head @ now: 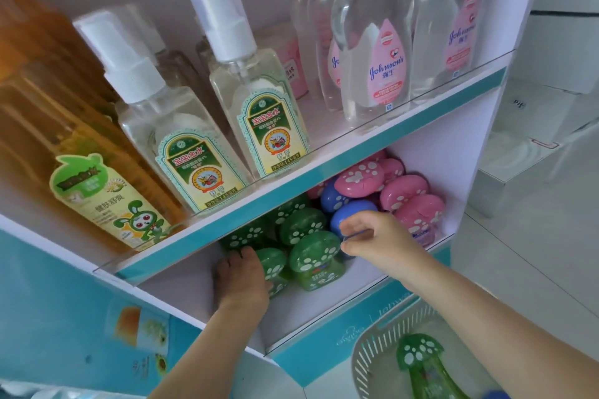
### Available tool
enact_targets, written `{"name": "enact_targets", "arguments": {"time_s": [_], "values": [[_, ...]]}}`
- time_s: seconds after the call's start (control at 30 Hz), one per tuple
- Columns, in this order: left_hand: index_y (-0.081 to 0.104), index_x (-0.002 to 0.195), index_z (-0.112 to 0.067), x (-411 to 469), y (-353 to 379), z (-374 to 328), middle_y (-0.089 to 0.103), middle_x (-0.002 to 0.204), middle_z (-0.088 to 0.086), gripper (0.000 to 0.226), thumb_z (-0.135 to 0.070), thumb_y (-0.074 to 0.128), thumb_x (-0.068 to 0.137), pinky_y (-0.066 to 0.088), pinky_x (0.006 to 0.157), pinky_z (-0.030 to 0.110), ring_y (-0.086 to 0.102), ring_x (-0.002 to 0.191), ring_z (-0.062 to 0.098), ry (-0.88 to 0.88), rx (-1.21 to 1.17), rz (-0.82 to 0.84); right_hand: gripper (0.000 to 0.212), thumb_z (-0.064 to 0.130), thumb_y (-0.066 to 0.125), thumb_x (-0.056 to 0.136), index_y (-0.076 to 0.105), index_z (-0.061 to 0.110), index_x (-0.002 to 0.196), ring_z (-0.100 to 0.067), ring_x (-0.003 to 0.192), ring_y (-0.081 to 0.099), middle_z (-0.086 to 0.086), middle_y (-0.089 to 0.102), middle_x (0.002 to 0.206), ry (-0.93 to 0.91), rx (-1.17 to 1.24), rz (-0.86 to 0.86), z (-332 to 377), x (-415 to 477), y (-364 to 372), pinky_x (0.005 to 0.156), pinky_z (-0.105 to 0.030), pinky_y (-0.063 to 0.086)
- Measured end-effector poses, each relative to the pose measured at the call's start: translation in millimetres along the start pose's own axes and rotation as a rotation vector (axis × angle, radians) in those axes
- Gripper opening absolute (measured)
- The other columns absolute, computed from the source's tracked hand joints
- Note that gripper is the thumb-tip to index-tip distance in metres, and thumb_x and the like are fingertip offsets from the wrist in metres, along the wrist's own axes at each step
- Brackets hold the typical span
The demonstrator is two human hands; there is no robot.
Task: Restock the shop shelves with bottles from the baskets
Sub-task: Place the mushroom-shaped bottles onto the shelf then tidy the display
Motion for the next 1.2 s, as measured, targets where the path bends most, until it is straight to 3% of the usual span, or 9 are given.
{"name": "enact_targets", "arguments": {"time_s": [0.13,0.37,0.57,0.63,0.77,0.9,0.97,1.07,1.2], "values": [[0.028,0.133,-0.011,12.8,10.0,1.0,0.029,0.136,0.011,0.055,-0.022,0.059,0.089,0.036,0.101,0.033,0.037,0.122,0.029,-0.012,-0.045,-0.119,0.025,0.007,0.071,0.076,0.063,0.027,0.09,-0.006,0.083,0.063,0.01,0.067,0.093,-0.009,-0.035,0.032,-3.7,-0.2,4.9,0.074,-0.015,0.047],[0.034,0.131,-0.007,37.4,21.3,5.4,0.039,0.132,0.014,0.052,-0.01,0.059,0.085,0.04,0.097,0.038,0.044,0.117,0.032,-0.022,-0.121,-0.268,0.023,0.008,0.07,0.078,0.064,0.024,0.093,0.0,0.082,0.061,0.01,0.067,0.095,-0.006,-0.064,0.044,-9.4,1.1,-1.6,0.067,-0.007,0.041],[0.047,0.127,-0.004,43.2,29.7,-0.2,0.046,0.125,0.024,0.057,0.005,0.064,0.074,0.046,0.082,0.049,0.049,0.101,0.044,-0.038,-0.205,-0.344,0.023,0.006,0.069,0.078,0.066,0.023,0.094,0.002,0.082,0.061,0.01,0.067,0.095,0.003,-0.089,0.04,-15.0,0.7,-8.1,0.067,-0.005,0.04],[0.04,0.135,-0.007,42.0,30.4,2.2,0.039,0.133,0.023,0.067,0.004,0.064,0.074,0.044,0.087,0.051,0.046,0.107,0.045,-0.022,-0.226,-0.36,0.024,0.005,0.068,0.078,0.065,0.024,0.092,0.003,0.082,0.06,0.01,0.067,0.094,0.003,-0.101,0.048,-16.3,-1.2,-8.8,0.066,-0.004,0.04],[0.006,0.149,-0.015,35.0,37.2,-3.3,0.01,0.152,0.013,0.078,-0.006,0.05,0.085,0.026,0.111,0.046,0.021,0.133,0.038,0.02,-0.242,-0.29,0.025,0.005,0.068,0.079,0.062,0.027,0.09,0.002,0.08,0.059,0.009,0.067,0.094,0.005,-0.143,0.06,-19.5,-6.0,-10.2,0.064,-0.004,0.04],[0.001,0.149,-0.013,23.5,29.1,-14.4,0.002,0.156,0.009,0.075,-0.017,0.048,0.091,0.014,0.117,0.044,0.006,0.142,0.035,0.067,-0.227,-0.273,0.024,0.007,0.068,0.08,0.063,0.024,0.096,0.0,0.084,0.06,0.009,0.066,0.095,0.013,-0.173,0.083,-21.3,-11.2,-11.5,0.064,-0.004,0.04],[0.012,0.148,-0.011,15.2,18.0,-18.5,0.012,0.154,0.011,0.069,-0.024,0.049,0.092,0.02,0.116,0.045,0.015,0.141,0.034,0.094,-0.204,-0.299,0.023,0.006,0.067,0.081,0.064,0.021,0.099,-0.003,0.085,0.061,0.008,0.066,0.096,0.012,-0.184,0.08,-21.5,-14.0,-14.9,0.067,-0.005,0.041],[0.044,0.132,-0.009,-5.3,-6.2,-26.8,0.05,0.13,0.016,0.047,-0.029,0.049,0.089,0.043,0.1,0.049,0.049,0.118,0.037,0.253,-0.284,-0.507,0.024,0.006,0.068,0.08,0.064,0.02,0.099,-0.005,0.086,0.061,0.008,0.065,0.095,0.02,-0.232,0.092,-25.0,-20.2,-21.0,0.075,-0.013,0.047],[0.053,0.121,-0.012,-45.5,-26.4,-54.5,0.056,0.118,0.01,0.04,-0.035,0.041,0.091,0.047,0.091,0.041,0.055,0.103,0.031,0.536,-0.341,-0.573,0.024,0.007,0.068,0.081,0.062,0.02,0.1,-0.009,0.089,0.062,0.004,0.065,0.1,0.093,-0.337,0.127,-51.2,-38.8,-37.8,0.084,-0.022,0.048]]}}
Point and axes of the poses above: each hand's wrist, its own x-axis towards the middle knuckle, its own y-axis out of the palm, z = x × y, the point moved 6 cm from there along x, towards the middle knuckle
